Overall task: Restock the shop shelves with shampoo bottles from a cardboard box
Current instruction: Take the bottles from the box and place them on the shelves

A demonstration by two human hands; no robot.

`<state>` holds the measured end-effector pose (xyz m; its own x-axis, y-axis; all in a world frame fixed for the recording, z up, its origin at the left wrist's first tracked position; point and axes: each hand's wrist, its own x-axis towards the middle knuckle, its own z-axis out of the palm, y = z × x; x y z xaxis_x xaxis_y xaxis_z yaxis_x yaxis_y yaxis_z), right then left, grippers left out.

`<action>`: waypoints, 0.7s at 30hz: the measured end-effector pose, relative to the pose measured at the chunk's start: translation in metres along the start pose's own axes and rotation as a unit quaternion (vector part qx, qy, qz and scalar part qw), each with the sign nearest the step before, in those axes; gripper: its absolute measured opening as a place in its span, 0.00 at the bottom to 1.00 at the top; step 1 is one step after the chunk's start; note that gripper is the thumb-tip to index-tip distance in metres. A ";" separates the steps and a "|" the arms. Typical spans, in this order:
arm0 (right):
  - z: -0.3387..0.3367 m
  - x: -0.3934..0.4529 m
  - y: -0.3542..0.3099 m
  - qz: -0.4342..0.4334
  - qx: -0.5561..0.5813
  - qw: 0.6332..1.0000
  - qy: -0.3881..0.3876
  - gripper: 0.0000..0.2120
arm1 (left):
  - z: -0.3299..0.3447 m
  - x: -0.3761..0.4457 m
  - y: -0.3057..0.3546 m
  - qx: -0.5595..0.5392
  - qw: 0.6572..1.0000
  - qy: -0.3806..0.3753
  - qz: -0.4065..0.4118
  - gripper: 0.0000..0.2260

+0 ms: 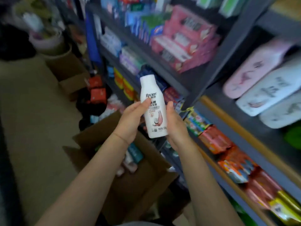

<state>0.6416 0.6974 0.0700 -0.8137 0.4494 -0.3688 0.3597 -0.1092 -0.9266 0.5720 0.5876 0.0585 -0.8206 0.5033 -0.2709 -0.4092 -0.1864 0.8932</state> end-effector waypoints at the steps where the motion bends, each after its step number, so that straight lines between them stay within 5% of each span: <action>1: -0.014 -0.013 -0.025 -0.041 0.014 0.999 0.021 0.36 | 0.022 -0.005 0.024 0.006 0.999 -0.023 0.027 0.11; 9: -0.129 -0.130 -0.158 -0.277 0.008 0.954 0.110 0.08 | 0.191 -0.065 0.147 0.037 0.953 -0.213 0.211 0.11; 16: -0.218 -0.185 -0.200 -0.382 -0.105 0.890 0.225 0.16 | 0.280 -0.088 0.178 0.139 0.875 -0.349 0.306 0.14; 21: -0.259 -0.184 -0.206 -0.396 -0.119 0.851 0.323 0.19 | 0.314 -0.063 0.168 0.248 0.843 -0.298 0.373 0.06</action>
<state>0.8359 0.8668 0.3479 -0.4500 0.7007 0.5537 -0.0403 0.6035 -0.7964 0.6802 0.7900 0.3385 -0.3692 0.7640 0.5292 0.4697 -0.3379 0.8156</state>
